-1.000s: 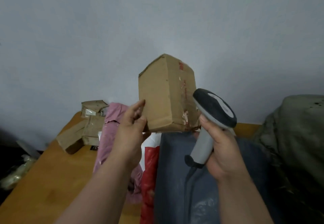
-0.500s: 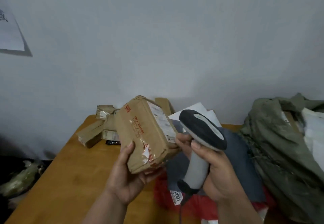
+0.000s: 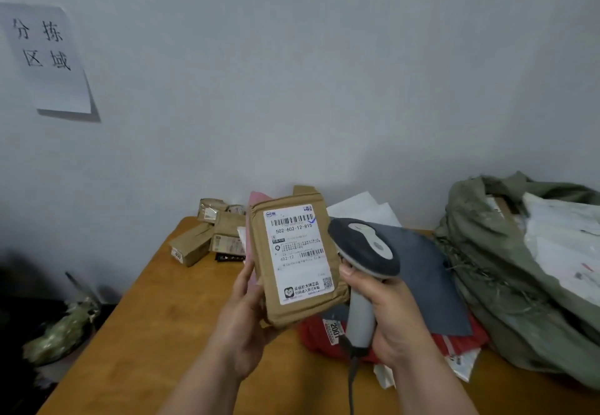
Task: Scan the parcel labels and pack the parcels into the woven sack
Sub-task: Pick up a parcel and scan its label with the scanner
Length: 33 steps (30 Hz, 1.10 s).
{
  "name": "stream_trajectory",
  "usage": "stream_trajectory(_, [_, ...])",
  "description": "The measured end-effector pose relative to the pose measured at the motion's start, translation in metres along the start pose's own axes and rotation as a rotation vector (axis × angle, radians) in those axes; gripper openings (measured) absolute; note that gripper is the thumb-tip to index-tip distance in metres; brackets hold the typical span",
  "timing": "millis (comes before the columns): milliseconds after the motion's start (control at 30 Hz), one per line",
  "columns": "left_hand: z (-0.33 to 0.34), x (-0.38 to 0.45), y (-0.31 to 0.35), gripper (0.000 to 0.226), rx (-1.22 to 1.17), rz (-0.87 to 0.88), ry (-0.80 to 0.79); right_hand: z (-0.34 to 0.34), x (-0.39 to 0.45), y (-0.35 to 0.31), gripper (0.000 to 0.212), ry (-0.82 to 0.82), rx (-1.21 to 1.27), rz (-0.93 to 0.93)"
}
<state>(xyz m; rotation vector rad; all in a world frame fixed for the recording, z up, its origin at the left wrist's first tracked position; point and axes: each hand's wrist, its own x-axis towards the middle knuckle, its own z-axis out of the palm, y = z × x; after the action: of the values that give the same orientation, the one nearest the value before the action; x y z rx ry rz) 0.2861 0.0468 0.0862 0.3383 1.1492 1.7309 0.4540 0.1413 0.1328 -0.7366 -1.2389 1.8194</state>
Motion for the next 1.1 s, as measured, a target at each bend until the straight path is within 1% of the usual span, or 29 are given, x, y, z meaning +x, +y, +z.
stream_trajectory(33, [0.006,-0.004,0.001,0.043,0.057,0.018,-0.039,-0.001,-0.003,-0.001,0.05,-0.001,-0.008,0.005])
stream_trajectory(67, [0.011,-0.009,0.003,0.045,0.103,0.023,-0.084,-0.002,-0.005,-0.002,0.05,-0.004,-0.015,0.008])
stream_trajectory(133, [0.018,-0.012,0.003,0.065,0.184,0.057,-0.154,-0.007,-0.007,-0.007,0.047,-0.011,-0.034,0.005])
stream_trajectory(200, [0.026,-0.012,-0.001,0.084,0.211,0.11,-0.18,-0.014,-0.009,-0.015,0.044,-0.025,-0.041,-0.01])
stream_trajectory(233, [0.03,-0.012,-0.005,0.091,0.192,0.127,-0.193,-0.018,-0.01,-0.02,0.041,-0.029,-0.042,-0.013])
stream_trajectory(267, [0.035,-0.011,-0.009,0.092,0.168,0.149,-0.205,-0.024,-0.011,-0.025,0.039,-0.028,-0.049,-0.018])
stream_trajectory(367, [0.054,-0.007,-0.023,0.079,0.127,0.226,-0.17,-0.042,-0.019,-0.039,0.034,-0.016,-0.135,-0.055])
stream_trajectory(433, [0.064,-0.005,-0.035,0.089,0.119,0.247,-0.133,-0.055,-0.023,-0.046,0.028,-0.037,-0.177,-0.065])
stream_trajectory(500, [0.073,-0.002,-0.046,0.1,0.121,0.235,-0.124,-0.065,-0.026,-0.051,0.017,-0.093,-0.153,-0.06])
stream_trajectory(567, [0.08,-0.001,-0.056,0.104,0.109,0.237,-0.109,-0.071,-0.03,-0.054,0.014,-0.125,-0.133,-0.05])
stream_trajectory(667, [0.087,0.001,-0.066,0.119,0.09,0.222,-0.093,-0.08,-0.034,-0.057,0.01,-0.14,-0.157,-0.05])
stream_trajectory(800, [0.098,0.002,-0.072,0.109,0.101,0.226,-0.107,-0.091,-0.037,-0.063,0.009,-0.138,-0.128,-0.044])
stream_trajectory(900, [0.104,0.001,-0.075,0.103,0.123,0.247,-0.114,-0.097,-0.039,-0.068,0.014,-0.149,-0.121,-0.054])
stream_trajectory(1033, [0.109,-0.002,-0.079,0.11,0.126,0.249,-0.095,-0.104,-0.04,-0.072,0.018,-0.137,-0.136,-0.056])
stream_trajectory(1100, [0.112,-0.003,-0.082,0.107,0.129,0.25,-0.086,-0.108,-0.041,-0.074,0.019,-0.133,-0.157,-0.062])
